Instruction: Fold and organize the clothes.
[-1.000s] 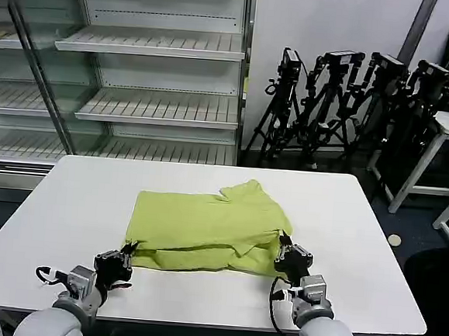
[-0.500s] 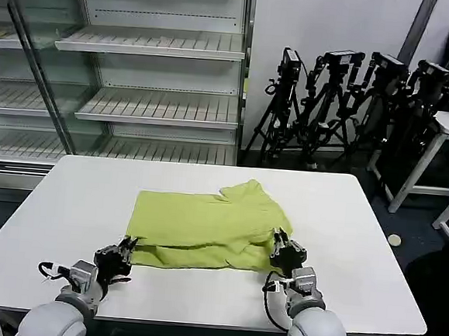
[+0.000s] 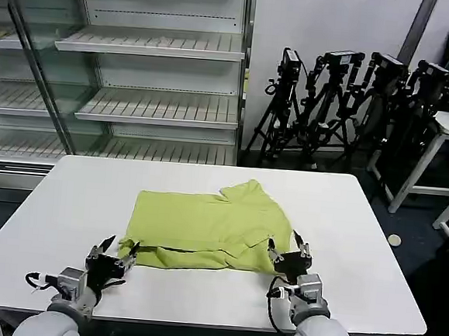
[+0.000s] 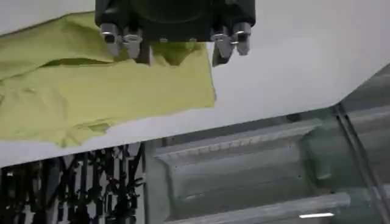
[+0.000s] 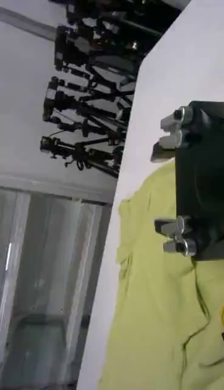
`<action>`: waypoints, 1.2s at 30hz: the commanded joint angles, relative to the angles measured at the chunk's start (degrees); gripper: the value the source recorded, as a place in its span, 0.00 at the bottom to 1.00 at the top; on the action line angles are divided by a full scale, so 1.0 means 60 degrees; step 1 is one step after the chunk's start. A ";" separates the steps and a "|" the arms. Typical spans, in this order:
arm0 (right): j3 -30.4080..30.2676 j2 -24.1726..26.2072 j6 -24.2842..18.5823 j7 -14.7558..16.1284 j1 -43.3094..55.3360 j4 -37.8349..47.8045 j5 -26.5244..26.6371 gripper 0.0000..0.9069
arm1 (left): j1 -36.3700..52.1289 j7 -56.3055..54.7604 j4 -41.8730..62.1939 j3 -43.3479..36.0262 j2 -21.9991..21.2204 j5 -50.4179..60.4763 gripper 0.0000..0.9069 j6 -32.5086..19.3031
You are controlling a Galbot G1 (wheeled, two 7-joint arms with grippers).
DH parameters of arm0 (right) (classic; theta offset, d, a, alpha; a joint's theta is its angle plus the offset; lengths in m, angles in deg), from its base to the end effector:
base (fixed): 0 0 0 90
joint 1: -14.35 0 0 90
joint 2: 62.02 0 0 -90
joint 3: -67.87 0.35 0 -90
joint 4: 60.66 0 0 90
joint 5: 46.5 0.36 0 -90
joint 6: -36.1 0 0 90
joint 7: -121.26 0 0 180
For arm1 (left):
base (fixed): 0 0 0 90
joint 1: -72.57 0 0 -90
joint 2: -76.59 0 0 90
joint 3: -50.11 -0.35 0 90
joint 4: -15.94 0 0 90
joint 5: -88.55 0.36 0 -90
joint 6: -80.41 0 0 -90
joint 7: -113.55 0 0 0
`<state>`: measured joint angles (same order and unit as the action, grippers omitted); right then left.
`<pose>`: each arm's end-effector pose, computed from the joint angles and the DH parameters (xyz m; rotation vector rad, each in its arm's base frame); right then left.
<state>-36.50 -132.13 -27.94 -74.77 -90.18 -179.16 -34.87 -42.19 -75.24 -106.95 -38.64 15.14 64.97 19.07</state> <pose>0.2479 0.0132 -0.2650 0.1189 -2.8624 0.2203 0.2189 0.0796 -0.2470 -0.1081 -2.7411 -0.1785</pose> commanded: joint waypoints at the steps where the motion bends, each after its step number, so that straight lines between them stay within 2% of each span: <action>1: 0.0742 -0.0182 0.0299 -0.0073 -0.0815 -0.0099 0.0784 1.00 | -0.0066 -0.0047 0.0724 0.0315 -0.0320 -0.0321 1.00 -0.0057; 5: 0.0717 -0.0161 0.0545 -0.0037 -0.1065 -0.0009 0.0866 1.00 | 0.0120 -0.0023 0.1069 0.0115 -0.0281 -0.0380 1.00 -0.0046; 6: 0.0615 -0.0236 0.0507 -0.0157 -0.1095 0.0066 0.0785 1.00 | 0.0198 -0.0026 0.1224 0.0079 -0.0301 -0.0451 0.82 -0.0067; 7: 0.0557 -0.0293 0.0499 -0.0224 -0.1122 0.0080 0.0775 1.00 | 0.0297 -0.0025 0.1305 0.0068 -0.0354 -0.0450 0.47 -0.0086; 8: 0.0543 -0.0312 0.0496 -0.0248 -0.1134 0.0076 0.0780 1.00 | 0.0338 -0.0030 0.1358 0.0046 -0.0377 -0.0439 0.02 -0.0105; 9: 0.0437 -0.0357 0.0455 -0.0243 -0.1195 0.0044 0.0778 1.00 | 0.0360 -0.0027 0.1387 -0.0013 -0.0387 -0.0431 0.02 -0.0138; 10: 0.0369 -0.0375 0.0403 -0.0236 -0.1219 0.0006 0.0779 0.73 | 0.0357 -0.0031 0.1396 -0.0062 -0.0393 -0.0414 0.02 -0.0145; 11: 0.0337 -0.0380 0.0370 -0.0227 -0.1233 -0.0005 0.0783 0.53 | 0.0347 -0.0031 0.1396 -0.0100 -0.0398 -0.0391 0.02 -0.0149; 12: 0.0270 -0.0377 0.0341 -0.0236 -0.1266 -0.0053 0.0797 0.14 | 0.0321 -0.0031 0.1384 -0.0145 -0.0403 -0.0357 0.02 -0.0167; 13: 0.0248 -0.0374 0.0336 -0.0238 -0.1288 -0.0067 0.0798 0.00 | 0.0305 -0.0027 0.1374 -0.0180 -0.0407 -0.0354 0.02 -0.0165; 29: 0.0168 -0.0280 0.0092 -0.0149 -0.1681 -0.0408 0.0675 0.00 | -0.0117 -0.0030 0.1067 0.0021 -0.0462 -0.0846 0.02 -0.0066; 36: 0.0278 -0.0187 0.0031 -0.0149 -0.2339 -0.1090 0.0489 0.00 | -0.0810 -0.0079 0.0067 0.0340 -0.0622 -0.0844 0.02 0.0031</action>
<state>-35.09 -133.19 -27.71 -75.46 -101.29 -182.85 -31.75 -43.32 -75.49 -101.61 -37.91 12.22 60.59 18.72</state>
